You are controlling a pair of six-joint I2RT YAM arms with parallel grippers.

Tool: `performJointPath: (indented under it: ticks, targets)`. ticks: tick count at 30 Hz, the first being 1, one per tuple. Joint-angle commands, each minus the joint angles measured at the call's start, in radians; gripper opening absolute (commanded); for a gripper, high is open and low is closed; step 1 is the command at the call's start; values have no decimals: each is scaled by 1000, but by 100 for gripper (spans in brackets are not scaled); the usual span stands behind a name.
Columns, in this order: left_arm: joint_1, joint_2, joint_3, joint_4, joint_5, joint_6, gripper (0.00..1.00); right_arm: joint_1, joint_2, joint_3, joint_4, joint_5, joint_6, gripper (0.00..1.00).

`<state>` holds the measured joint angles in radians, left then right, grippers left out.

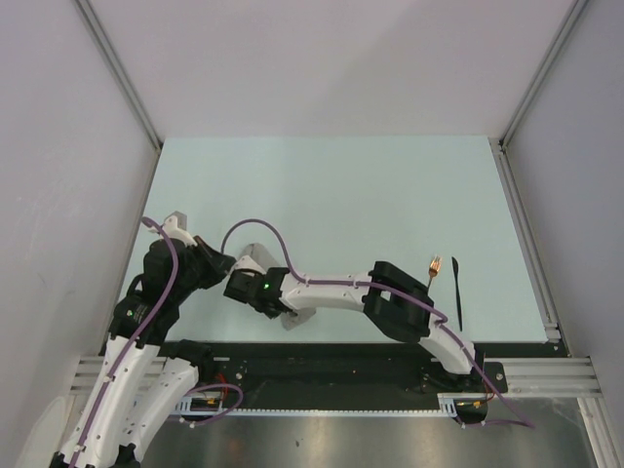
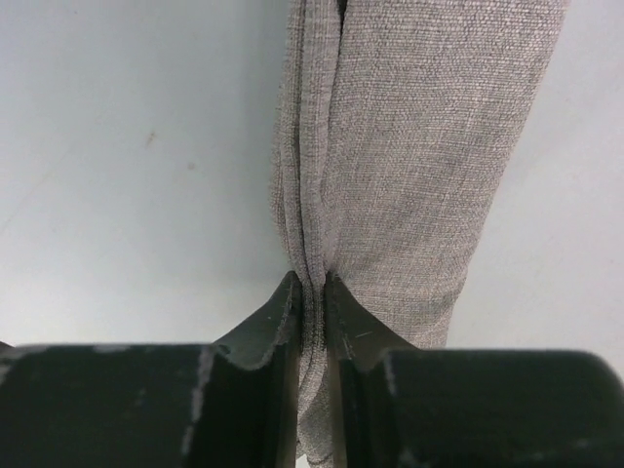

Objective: Fold the napkin into a case and place the utensils inside
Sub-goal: Pick up the smaller rectangle-folded napkin from the center of the board, then turn over the smaller rectangle-folded napkin at the center of the board.

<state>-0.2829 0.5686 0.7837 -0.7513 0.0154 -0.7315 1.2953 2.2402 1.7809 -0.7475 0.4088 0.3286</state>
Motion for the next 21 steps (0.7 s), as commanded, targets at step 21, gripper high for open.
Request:
performJointPath:
  ticks: [21]
  targets:
    - [13,14,14,40,58,7,4,-459,-597,-805,880,-1235,332,8]
